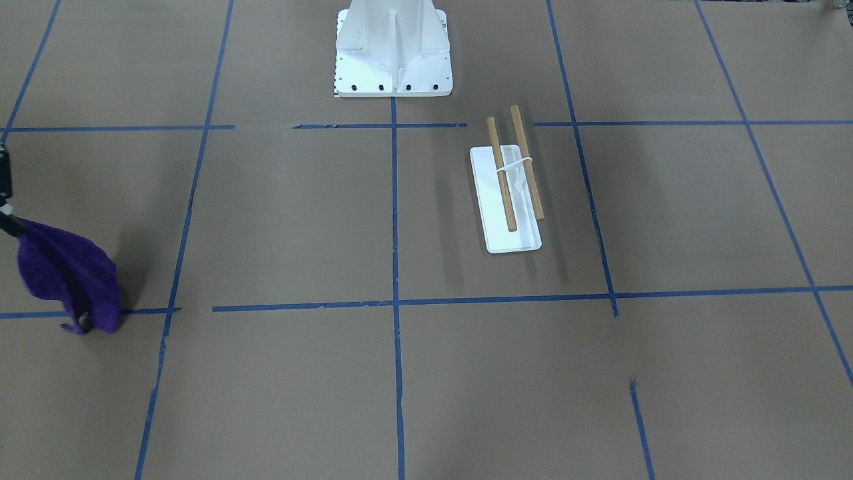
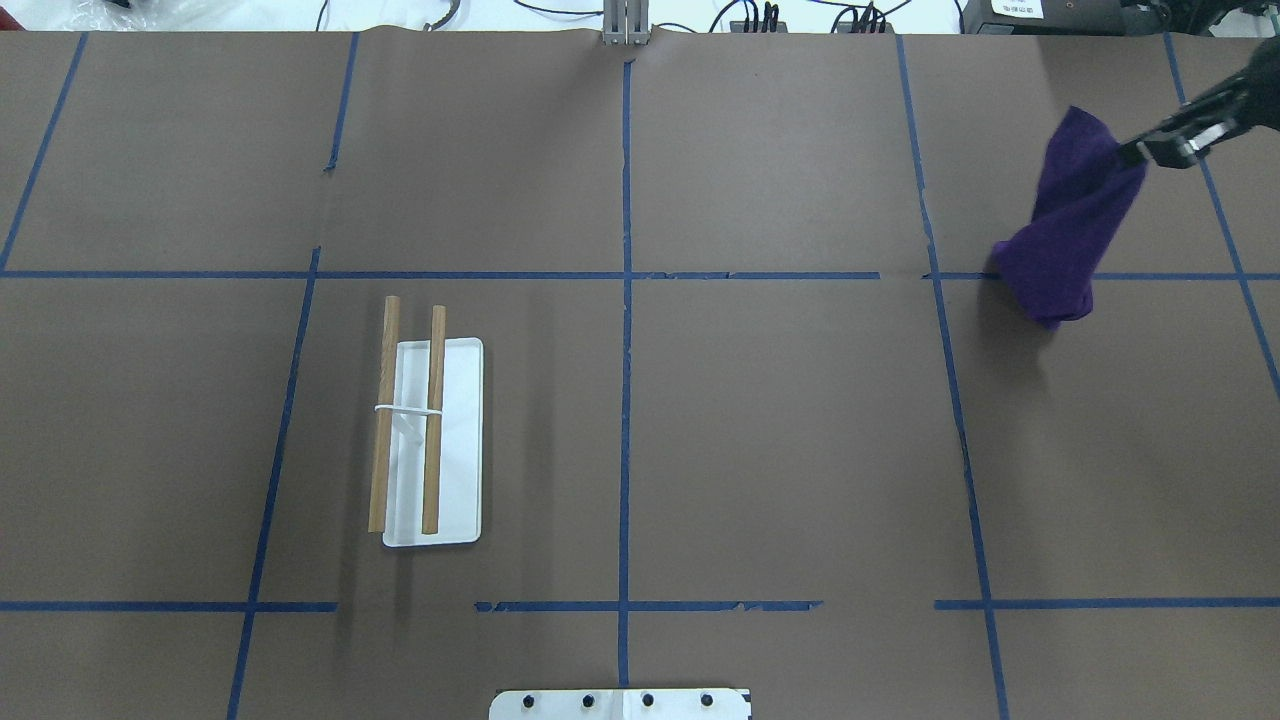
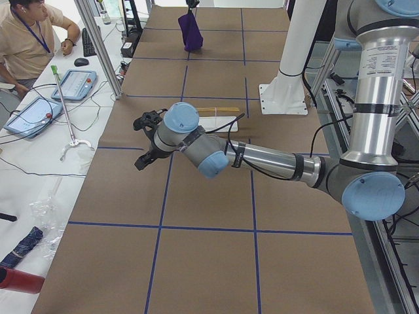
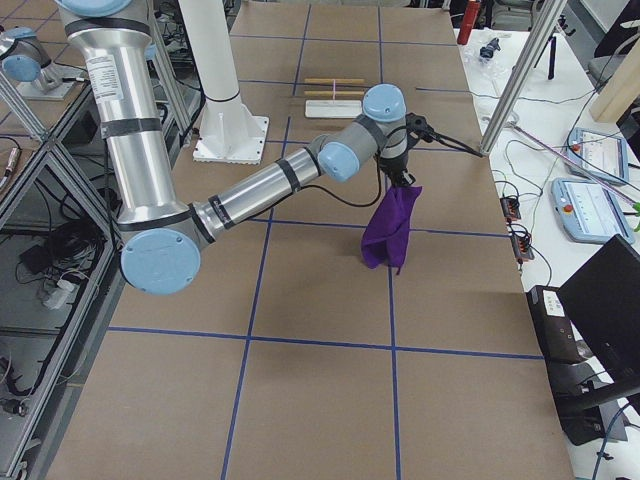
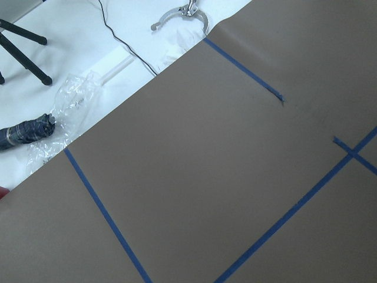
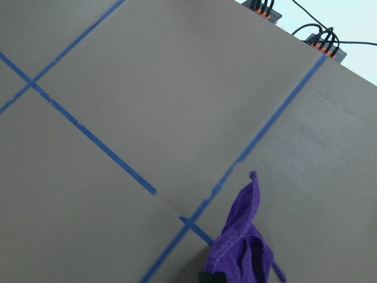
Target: Hang towel on rack
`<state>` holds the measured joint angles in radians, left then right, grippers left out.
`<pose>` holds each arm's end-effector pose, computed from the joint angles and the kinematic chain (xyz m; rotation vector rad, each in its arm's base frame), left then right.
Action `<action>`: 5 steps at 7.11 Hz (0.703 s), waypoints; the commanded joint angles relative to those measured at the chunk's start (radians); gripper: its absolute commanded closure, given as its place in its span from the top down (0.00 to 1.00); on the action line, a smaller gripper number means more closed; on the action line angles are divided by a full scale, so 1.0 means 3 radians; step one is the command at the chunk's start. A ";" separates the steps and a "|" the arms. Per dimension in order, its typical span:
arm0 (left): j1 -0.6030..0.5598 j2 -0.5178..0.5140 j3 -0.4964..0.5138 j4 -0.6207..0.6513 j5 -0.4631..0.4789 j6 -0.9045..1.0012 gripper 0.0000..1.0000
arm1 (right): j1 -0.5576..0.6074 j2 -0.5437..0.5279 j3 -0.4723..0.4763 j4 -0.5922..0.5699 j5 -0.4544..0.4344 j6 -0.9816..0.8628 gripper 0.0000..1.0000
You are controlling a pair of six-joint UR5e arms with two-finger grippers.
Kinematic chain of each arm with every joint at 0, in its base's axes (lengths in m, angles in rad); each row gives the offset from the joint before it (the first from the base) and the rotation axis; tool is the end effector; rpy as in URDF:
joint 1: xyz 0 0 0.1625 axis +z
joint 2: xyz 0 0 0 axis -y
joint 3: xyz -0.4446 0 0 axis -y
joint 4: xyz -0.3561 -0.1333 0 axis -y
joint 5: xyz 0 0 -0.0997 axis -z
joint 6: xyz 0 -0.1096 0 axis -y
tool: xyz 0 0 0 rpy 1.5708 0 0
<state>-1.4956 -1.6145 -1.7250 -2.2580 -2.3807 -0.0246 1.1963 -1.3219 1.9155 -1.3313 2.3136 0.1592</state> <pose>-0.0169 -0.4929 0.5073 0.7975 0.7972 0.4030 -0.1394 -0.5163 0.3747 0.5856 -0.8897 -0.5037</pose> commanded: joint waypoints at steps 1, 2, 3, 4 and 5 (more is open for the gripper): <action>0.0513 -0.0059 -0.0104 -0.0271 -0.0021 -0.0891 1.00 | -0.0691 0.0493 0.0144 -0.0011 -0.0606 0.0988 0.00; 0.0769 -0.0130 -0.0105 -0.0261 0.0000 -0.1700 1.00 | -0.0963 0.0657 0.0155 -0.0011 -0.0903 0.1196 0.00; 0.0964 -0.0141 -0.0221 -0.0347 0.0121 -0.2427 1.00 | -0.1158 0.0765 0.0175 -0.0016 -0.1144 0.1248 0.00; 0.1088 -0.0191 -0.0344 -0.0348 0.0163 -0.2940 1.00 | -0.1312 0.0847 0.0226 -0.0016 -0.1268 0.1370 0.00; 0.1312 -0.0435 -0.0365 -0.0332 0.0214 -0.3588 1.00 | -0.1491 0.0908 0.0333 -0.0016 -0.1472 0.1503 0.00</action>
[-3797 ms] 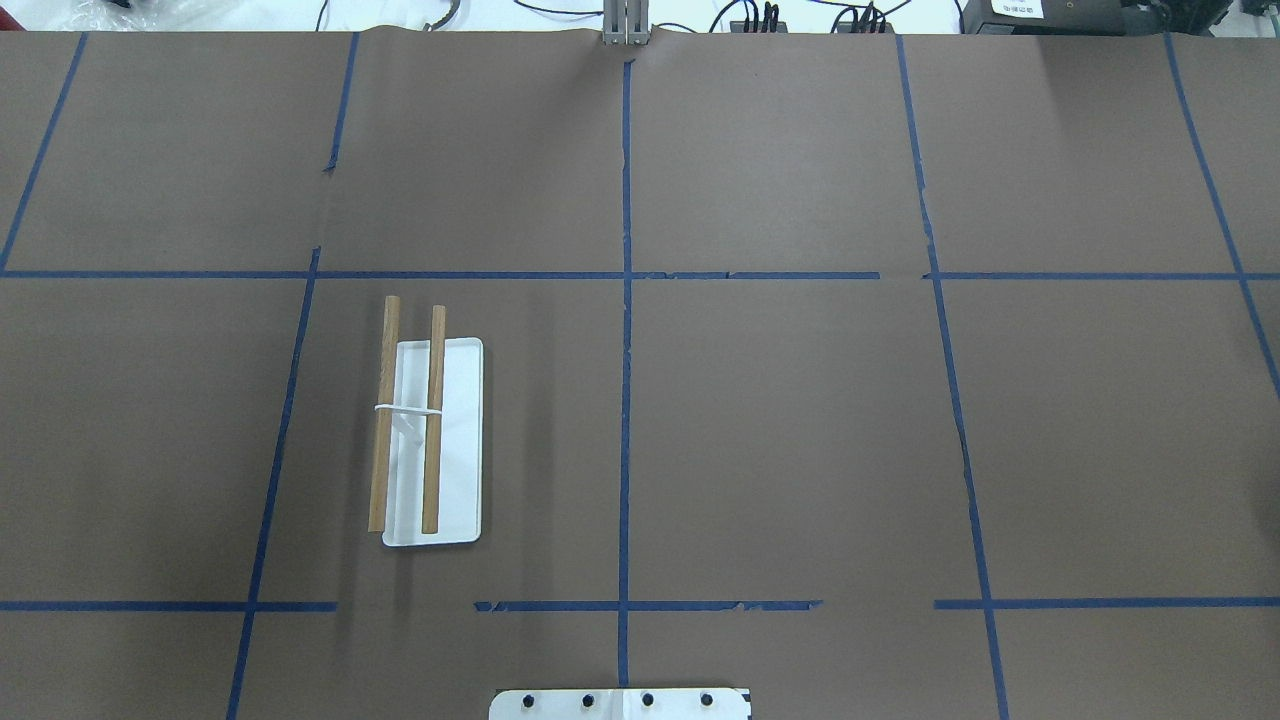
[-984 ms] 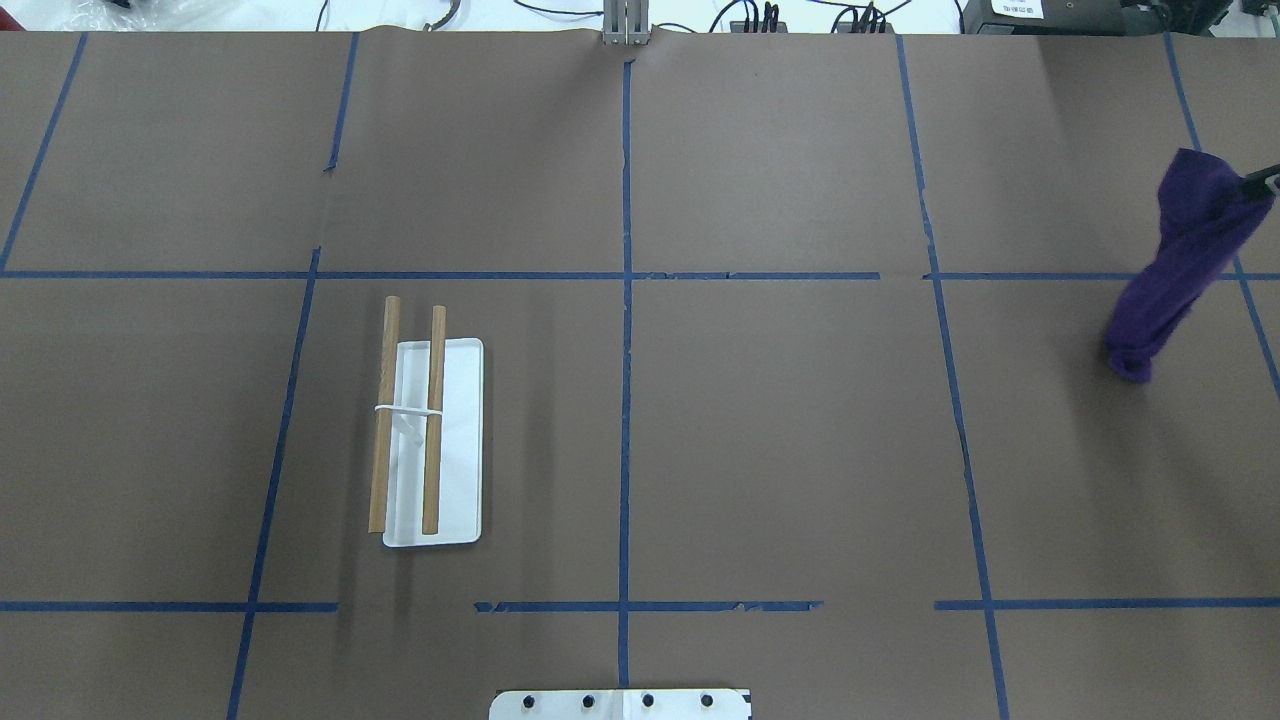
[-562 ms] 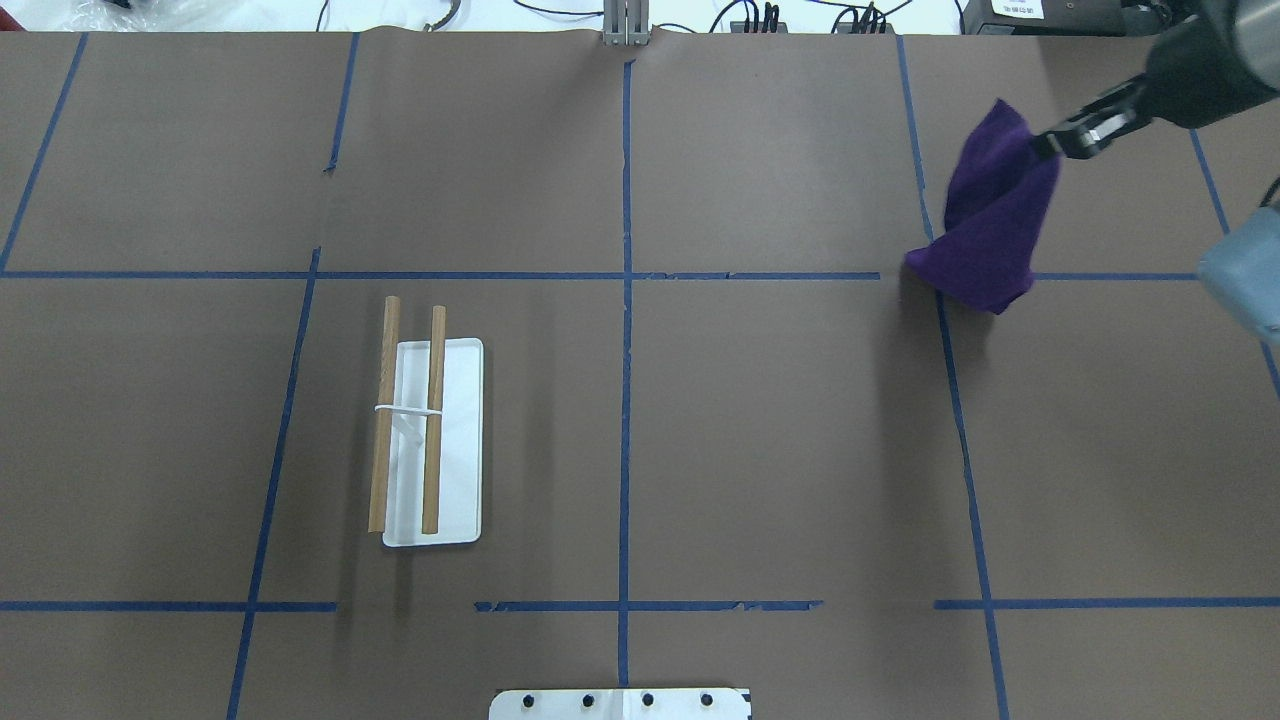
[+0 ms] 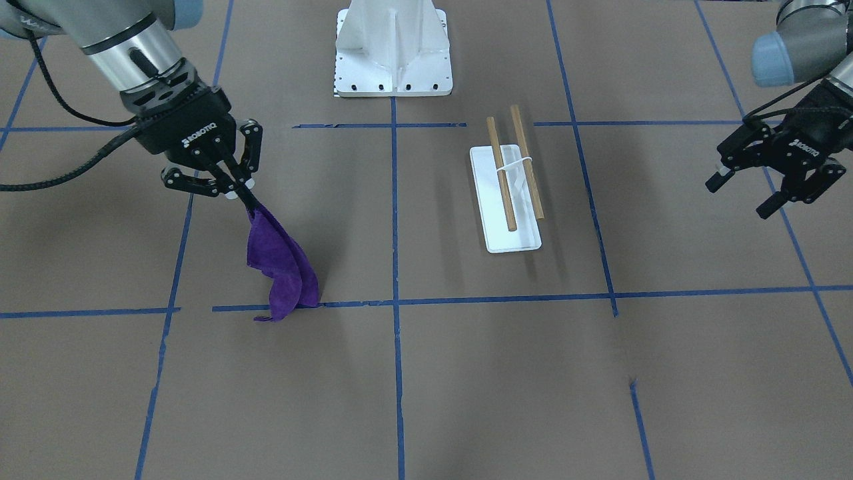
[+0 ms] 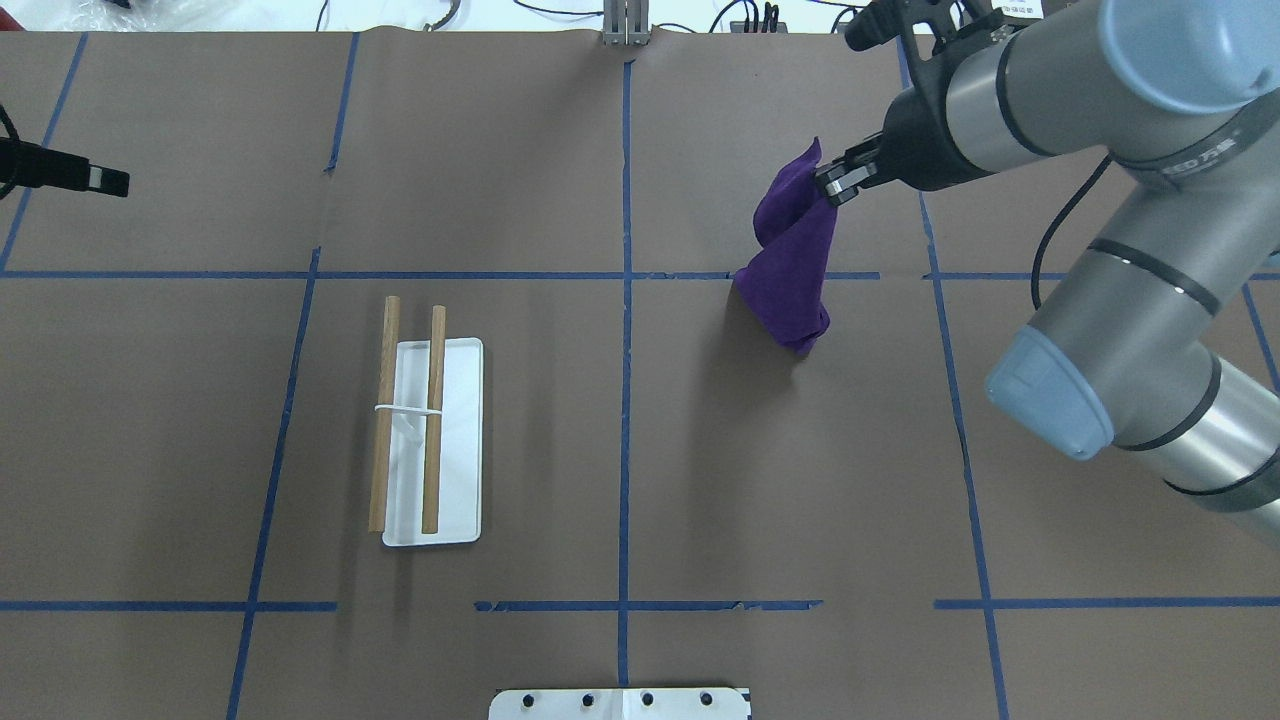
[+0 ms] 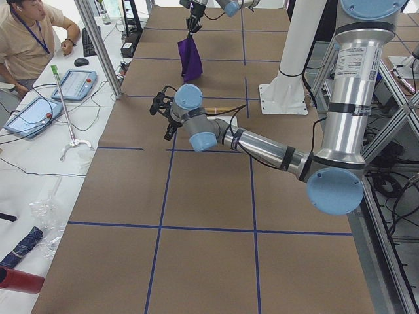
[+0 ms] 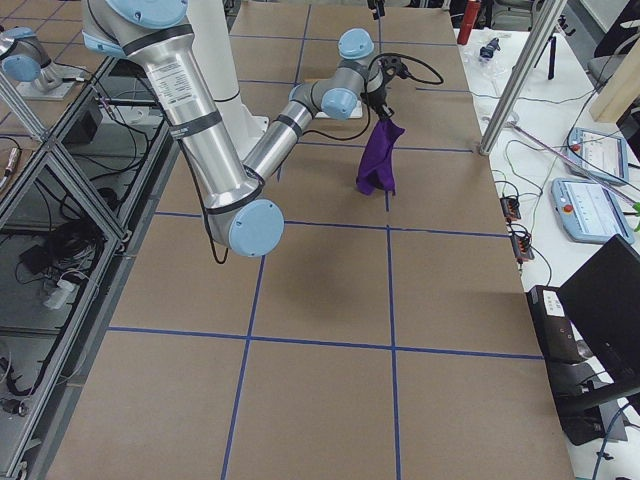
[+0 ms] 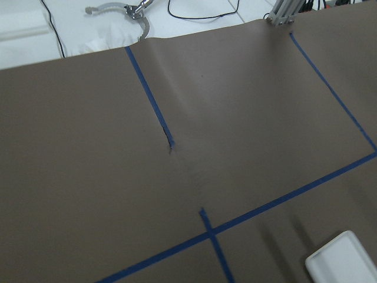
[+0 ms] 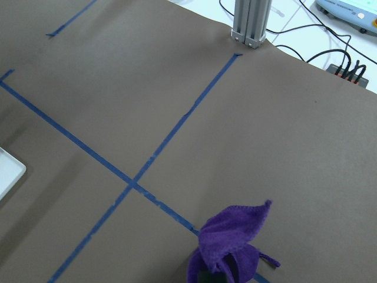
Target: Hang towel on rack
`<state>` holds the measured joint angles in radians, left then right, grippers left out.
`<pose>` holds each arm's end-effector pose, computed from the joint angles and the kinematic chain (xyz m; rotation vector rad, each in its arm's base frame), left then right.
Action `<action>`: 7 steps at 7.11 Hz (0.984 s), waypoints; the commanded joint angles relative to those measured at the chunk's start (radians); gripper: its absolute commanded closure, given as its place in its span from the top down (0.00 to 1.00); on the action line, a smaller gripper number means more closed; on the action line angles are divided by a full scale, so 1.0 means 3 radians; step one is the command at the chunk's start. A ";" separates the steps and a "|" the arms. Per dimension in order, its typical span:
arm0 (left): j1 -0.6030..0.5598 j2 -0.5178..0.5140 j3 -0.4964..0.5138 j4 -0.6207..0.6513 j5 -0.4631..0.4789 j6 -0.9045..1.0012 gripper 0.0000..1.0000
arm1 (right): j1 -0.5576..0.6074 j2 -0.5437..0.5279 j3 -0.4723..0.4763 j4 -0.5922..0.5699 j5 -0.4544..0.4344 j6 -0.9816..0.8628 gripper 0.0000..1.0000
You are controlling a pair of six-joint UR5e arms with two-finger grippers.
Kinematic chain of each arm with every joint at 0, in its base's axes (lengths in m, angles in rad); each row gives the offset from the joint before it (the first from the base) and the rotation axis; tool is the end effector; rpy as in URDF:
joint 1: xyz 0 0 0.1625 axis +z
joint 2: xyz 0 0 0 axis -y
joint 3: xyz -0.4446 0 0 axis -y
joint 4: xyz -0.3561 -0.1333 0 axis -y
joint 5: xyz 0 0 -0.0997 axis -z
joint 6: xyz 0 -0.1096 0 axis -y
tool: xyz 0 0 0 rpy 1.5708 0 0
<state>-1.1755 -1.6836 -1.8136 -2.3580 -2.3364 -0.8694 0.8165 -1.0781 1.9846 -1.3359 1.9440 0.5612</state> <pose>0.1385 -0.4809 0.4224 0.4687 1.1771 0.0281 -0.3183 -0.4750 0.2257 0.6930 -0.9564 -0.3831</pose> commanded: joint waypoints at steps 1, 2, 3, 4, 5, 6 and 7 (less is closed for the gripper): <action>0.0490 -0.0445 -0.0090 0.0001 0.0173 -0.1279 1.00 | -0.0469 0.0101 0.0240 -0.0001 -0.0606 0.0185 0.00; 0.0806 -0.0670 -0.0085 0.0082 0.0377 -0.1958 0.97 | -0.0684 0.0101 0.0338 -0.0001 -0.0924 0.0190 0.00; 0.0961 -0.0945 -0.0090 0.0528 0.0510 -0.2248 0.92 | -0.0767 0.0111 0.0374 0.0004 -0.1038 0.0195 0.00; 0.1084 -0.1348 -0.0096 0.1084 0.0613 -0.2509 0.90 | -0.0920 0.0111 0.0450 0.0004 -0.1293 0.0195 0.00; 0.1217 -0.1489 -0.0091 0.1242 0.0700 -0.2669 0.90 | -0.1038 0.0147 0.0476 0.0014 -0.1462 0.0195 0.00; 0.1325 -0.1561 -0.0010 0.1248 0.0716 -0.2772 0.83 | -0.1060 0.0228 0.0477 0.0015 -0.1469 0.0195 0.00; 0.1402 -0.1699 0.0093 0.1248 0.0716 -0.2904 0.79 | -0.1060 0.0259 0.0477 0.0015 -0.1469 0.0195 0.00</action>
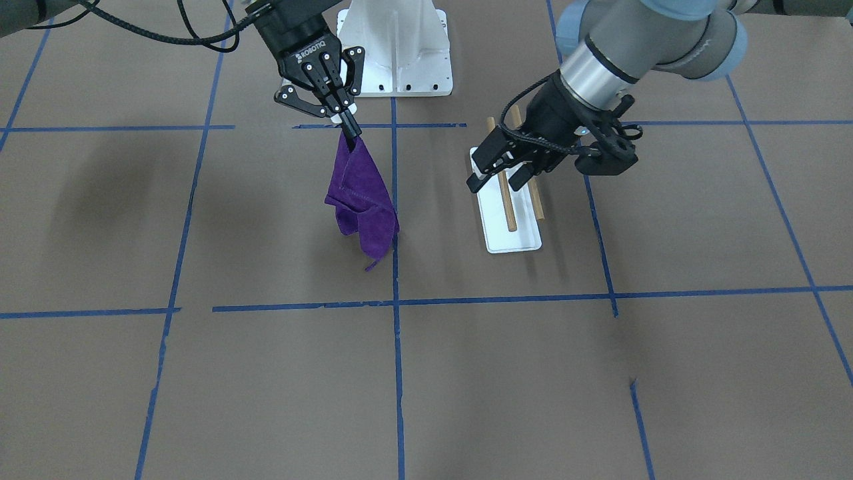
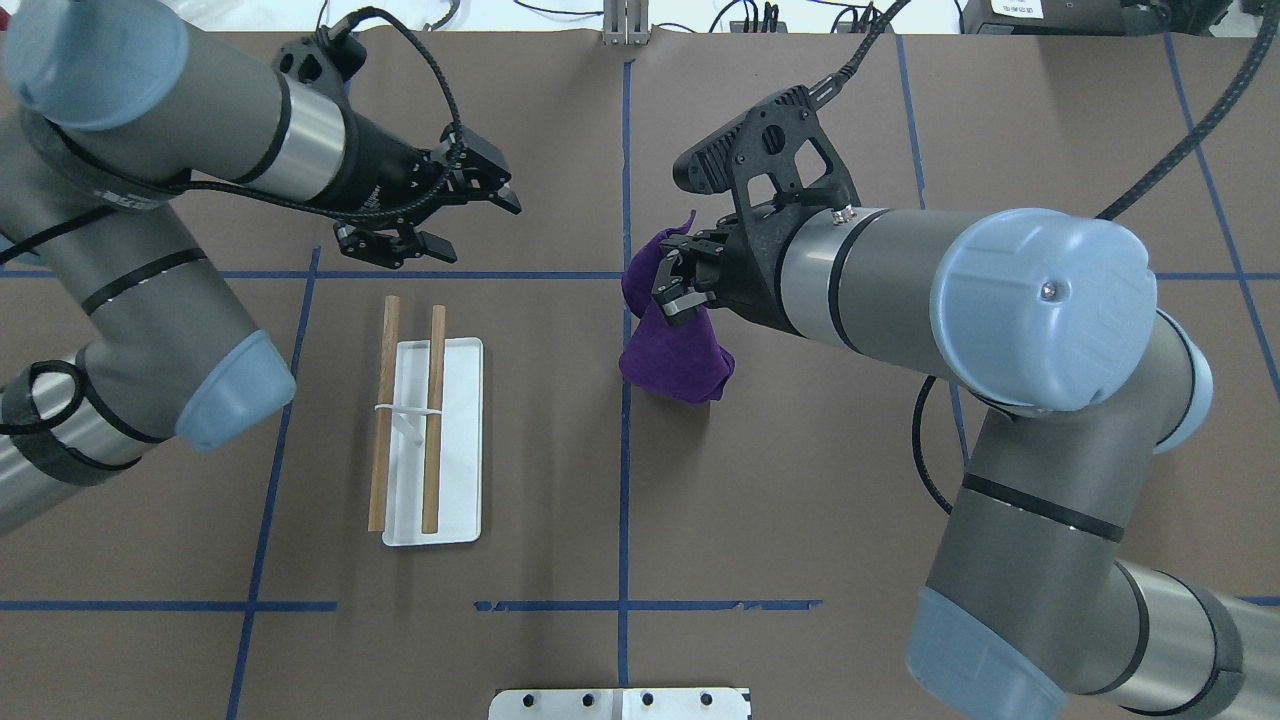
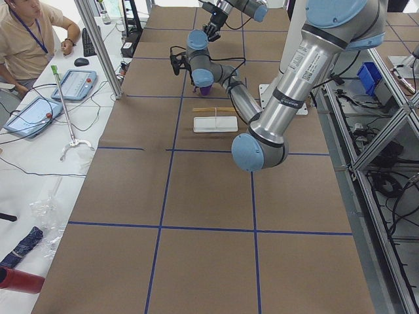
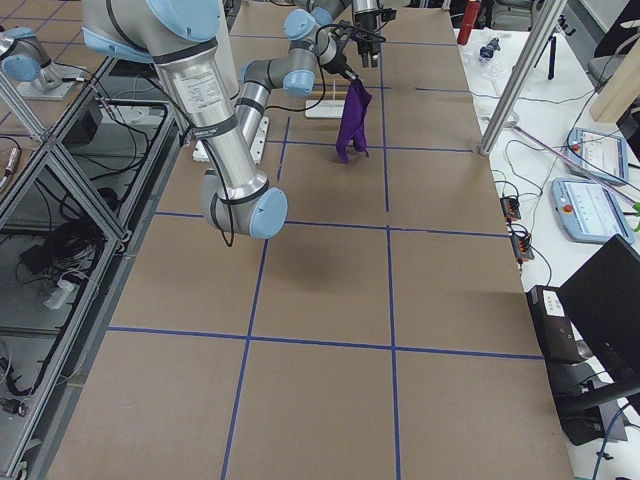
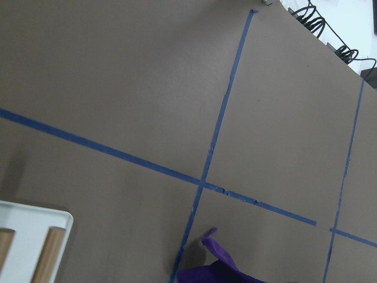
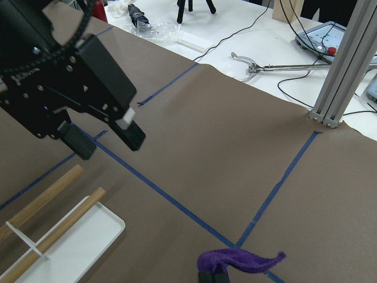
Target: Hang towel on rack
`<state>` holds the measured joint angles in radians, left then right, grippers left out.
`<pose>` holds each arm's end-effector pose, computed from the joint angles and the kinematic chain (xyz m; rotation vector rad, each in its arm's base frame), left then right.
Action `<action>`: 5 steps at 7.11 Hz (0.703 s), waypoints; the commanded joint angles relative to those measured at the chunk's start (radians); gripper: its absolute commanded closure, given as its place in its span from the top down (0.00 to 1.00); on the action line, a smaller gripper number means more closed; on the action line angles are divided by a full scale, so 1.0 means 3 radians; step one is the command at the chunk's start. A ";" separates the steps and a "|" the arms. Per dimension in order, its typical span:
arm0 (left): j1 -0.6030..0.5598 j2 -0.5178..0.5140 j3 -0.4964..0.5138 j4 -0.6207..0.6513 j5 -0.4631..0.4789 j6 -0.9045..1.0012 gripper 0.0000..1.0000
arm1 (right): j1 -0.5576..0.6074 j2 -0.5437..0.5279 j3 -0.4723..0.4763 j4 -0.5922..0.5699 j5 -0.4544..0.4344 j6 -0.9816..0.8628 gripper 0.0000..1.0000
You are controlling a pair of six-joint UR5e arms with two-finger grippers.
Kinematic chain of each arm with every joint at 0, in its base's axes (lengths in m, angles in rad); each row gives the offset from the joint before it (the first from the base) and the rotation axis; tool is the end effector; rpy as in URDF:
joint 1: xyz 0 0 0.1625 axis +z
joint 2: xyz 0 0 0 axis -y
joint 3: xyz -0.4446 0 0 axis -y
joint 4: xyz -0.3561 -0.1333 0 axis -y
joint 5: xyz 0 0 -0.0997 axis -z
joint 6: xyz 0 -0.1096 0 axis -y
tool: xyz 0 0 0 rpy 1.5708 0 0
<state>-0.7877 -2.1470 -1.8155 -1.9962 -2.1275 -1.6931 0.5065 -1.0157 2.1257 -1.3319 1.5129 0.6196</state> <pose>0.3733 -0.4819 0.2099 -0.0599 1.3075 -0.4315 -0.3881 -0.3750 0.1482 0.9399 -0.9789 -0.3358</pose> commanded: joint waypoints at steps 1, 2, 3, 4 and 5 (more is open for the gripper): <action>0.0216 -0.0246 0.0145 0.0053 0.0030 -0.0281 0.79 | -0.0026 0.0062 0.0011 0.0001 -0.0037 0.0000 0.00; 0.0278 -0.0339 0.0156 0.0154 0.0116 -0.0318 0.79 | -0.0026 0.0082 0.0012 0.0011 -0.0037 0.0000 0.00; 0.0319 -0.0466 0.0212 0.0246 0.0127 -0.0359 0.79 | -0.0026 0.0088 0.0022 0.0011 -0.0037 0.0000 0.00; 0.0320 -0.0477 0.0243 0.0252 0.0127 -0.0359 0.77 | -0.0031 0.0083 0.0072 0.0006 -0.0037 0.0000 0.00; 0.0325 -0.0488 0.0263 0.0247 0.0163 -0.0359 0.76 | -0.0037 0.0083 0.0078 0.0006 -0.0037 0.0000 0.00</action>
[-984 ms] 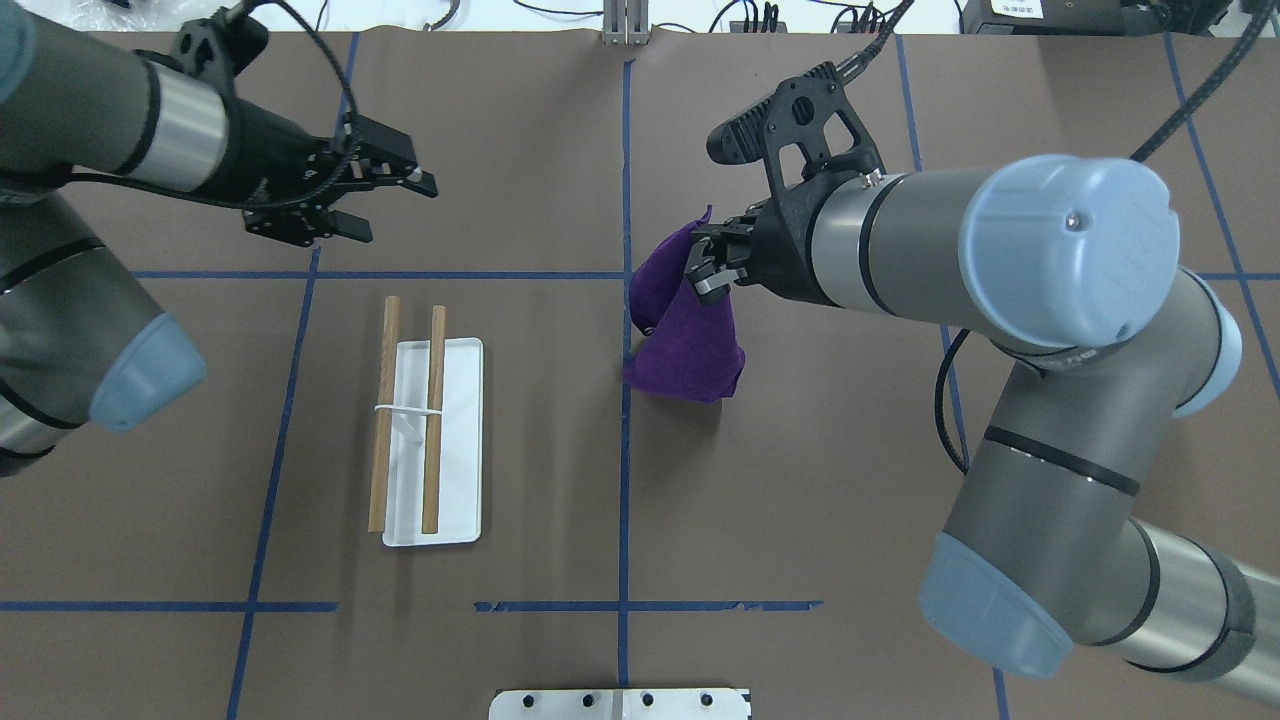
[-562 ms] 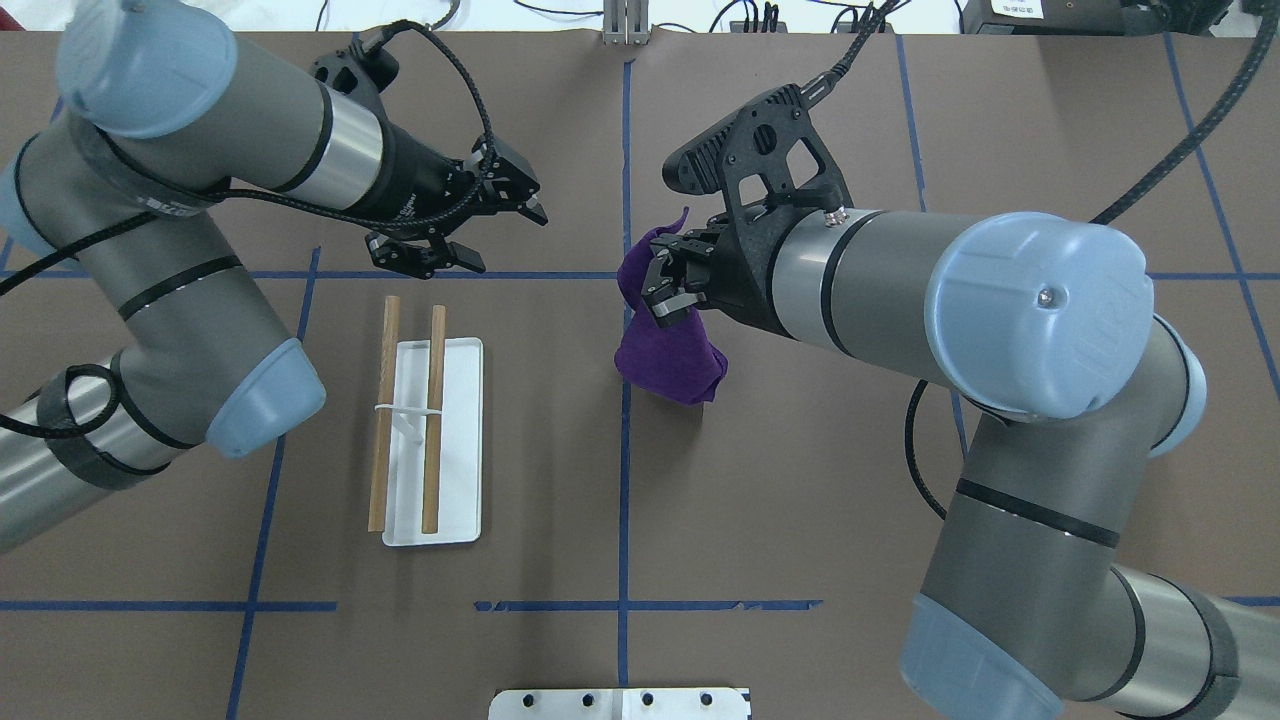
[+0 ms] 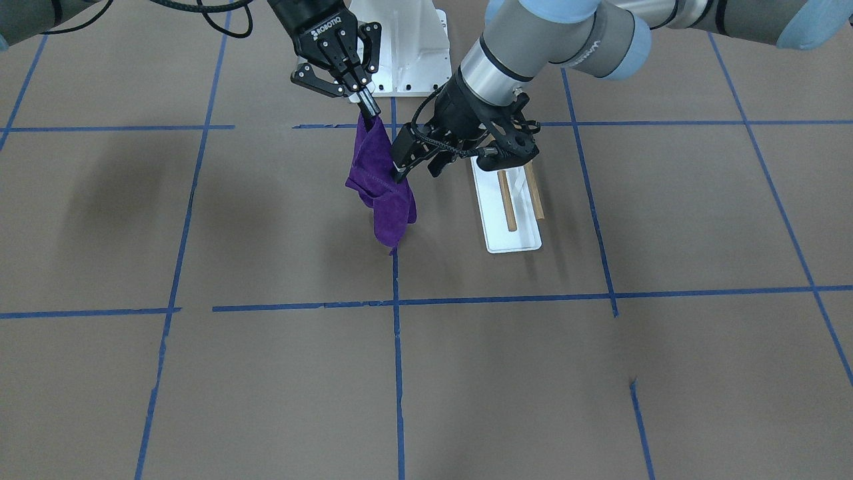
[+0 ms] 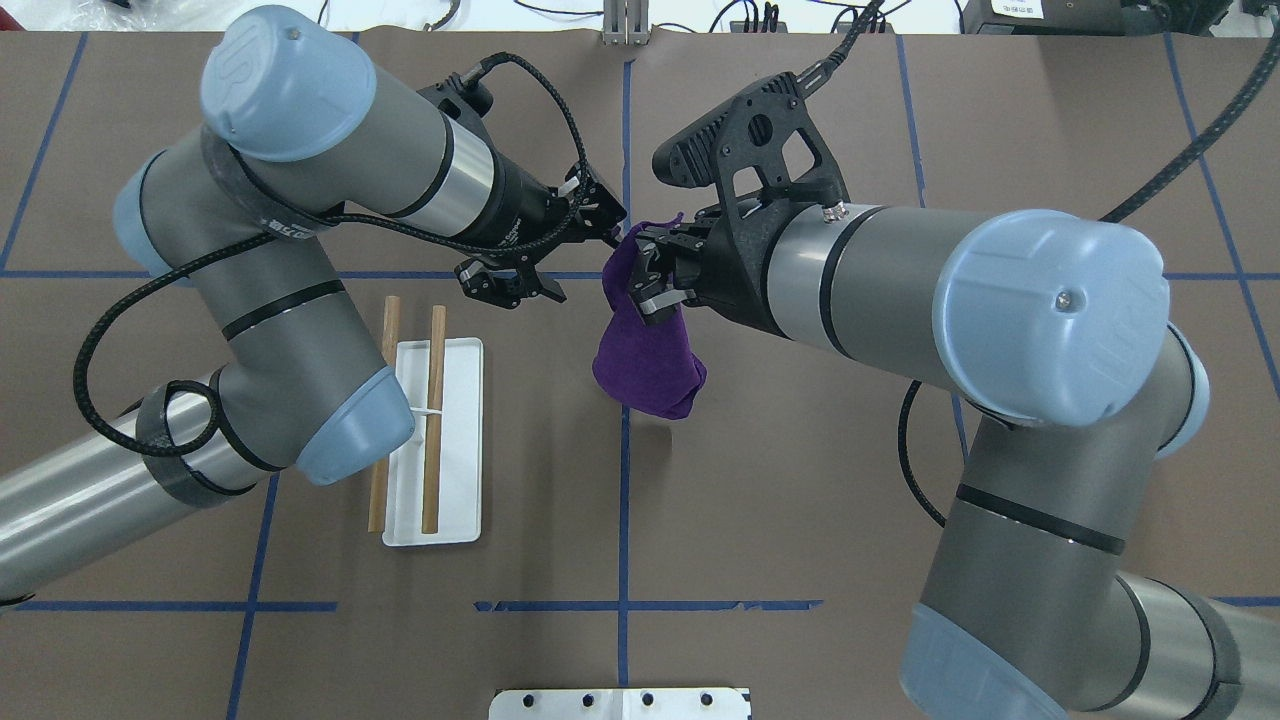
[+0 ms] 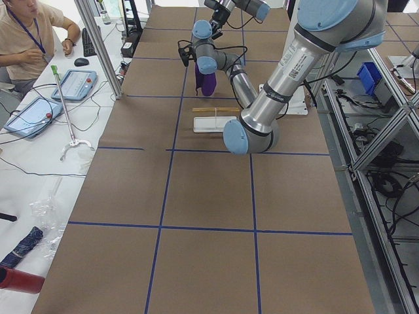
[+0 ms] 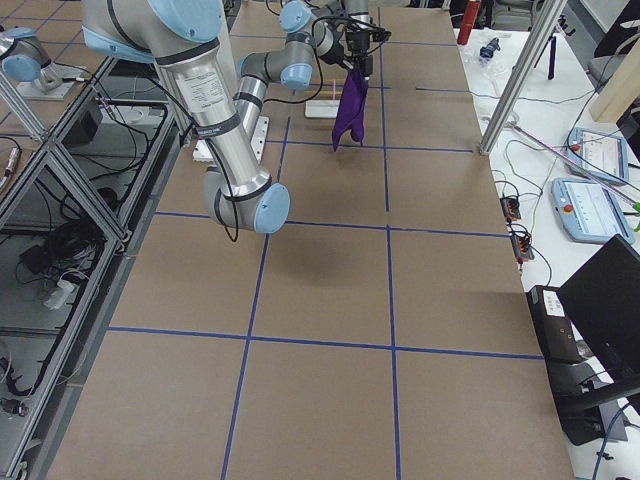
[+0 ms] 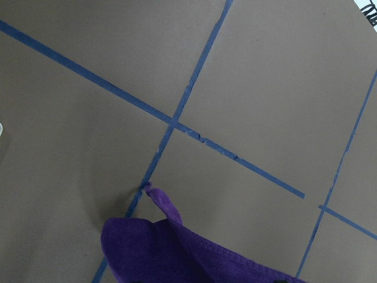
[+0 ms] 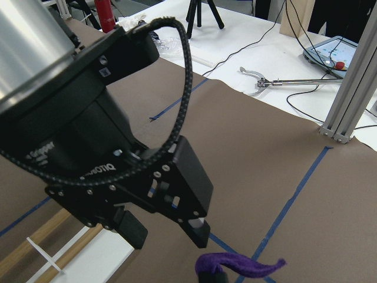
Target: Hang towel on rack
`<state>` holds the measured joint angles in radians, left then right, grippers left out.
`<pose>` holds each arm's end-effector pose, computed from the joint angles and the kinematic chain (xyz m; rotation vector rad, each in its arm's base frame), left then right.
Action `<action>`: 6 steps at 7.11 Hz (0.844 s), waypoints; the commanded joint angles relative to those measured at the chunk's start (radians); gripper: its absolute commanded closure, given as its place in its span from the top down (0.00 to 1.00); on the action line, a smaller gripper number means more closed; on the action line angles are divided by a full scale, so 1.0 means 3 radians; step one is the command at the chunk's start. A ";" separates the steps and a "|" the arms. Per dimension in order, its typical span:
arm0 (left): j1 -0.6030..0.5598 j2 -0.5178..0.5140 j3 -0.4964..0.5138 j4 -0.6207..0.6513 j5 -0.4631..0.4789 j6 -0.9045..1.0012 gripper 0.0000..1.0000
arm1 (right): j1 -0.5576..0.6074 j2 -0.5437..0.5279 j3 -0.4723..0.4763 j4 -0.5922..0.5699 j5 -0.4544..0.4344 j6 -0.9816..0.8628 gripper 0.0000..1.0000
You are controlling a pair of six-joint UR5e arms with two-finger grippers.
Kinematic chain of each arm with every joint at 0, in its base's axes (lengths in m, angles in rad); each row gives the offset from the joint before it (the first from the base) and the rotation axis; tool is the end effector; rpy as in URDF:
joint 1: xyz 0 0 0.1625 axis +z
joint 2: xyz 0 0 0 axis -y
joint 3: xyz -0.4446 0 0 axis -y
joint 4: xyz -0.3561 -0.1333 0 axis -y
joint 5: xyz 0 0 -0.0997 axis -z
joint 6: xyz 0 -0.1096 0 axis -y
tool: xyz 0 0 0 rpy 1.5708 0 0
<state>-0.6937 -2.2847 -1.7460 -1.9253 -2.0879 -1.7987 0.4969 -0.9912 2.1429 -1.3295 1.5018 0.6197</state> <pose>0.4398 -0.4686 0.1582 -0.1567 1.2925 -0.4685 -0.3844 -0.3687 0.1304 0.9707 -1.0106 -0.3299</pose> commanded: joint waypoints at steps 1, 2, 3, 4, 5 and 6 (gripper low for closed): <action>0.0012 -0.0039 0.0037 0.0011 0.0036 -0.0007 0.72 | -0.0005 0.0006 0.0021 -0.0001 0.0000 0.0000 0.00; 0.0017 -0.0044 0.0032 0.0011 0.0031 -0.0007 0.67 | -0.0005 0.0006 0.0021 0.0004 0.0000 0.0000 0.00; 0.0017 -0.0044 0.0032 -0.0009 0.0031 -0.0012 0.66 | -0.0005 0.0021 0.0026 0.0004 0.0000 0.0000 0.00; 0.0027 -0.0054 0.0027 -0.0015 0.0031 -0.0012 0.66 | -0.0005 0.0026 0.0021 0.0004 0.0000 0.0000 0.00; 0.0047 -0.0054 0.0022 -0.0020 0.0031 -0.0012 0.65 | -0.0005 0.0026 0.0026 0.0004 0.0000 0.0000 0.00; 0.0047 -0.0054 -0.0004 -0.0020 0.0031 -0.0012 0.58 | -0.0005 0.0026 0.0041 0.0004 0.0000 0.0000 0.00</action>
<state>-0.6817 -2.3004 -1.7408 -1.9304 -2.0785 -1.8024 0.4955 -0.9838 2.1516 -1.3285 1.5018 0.6197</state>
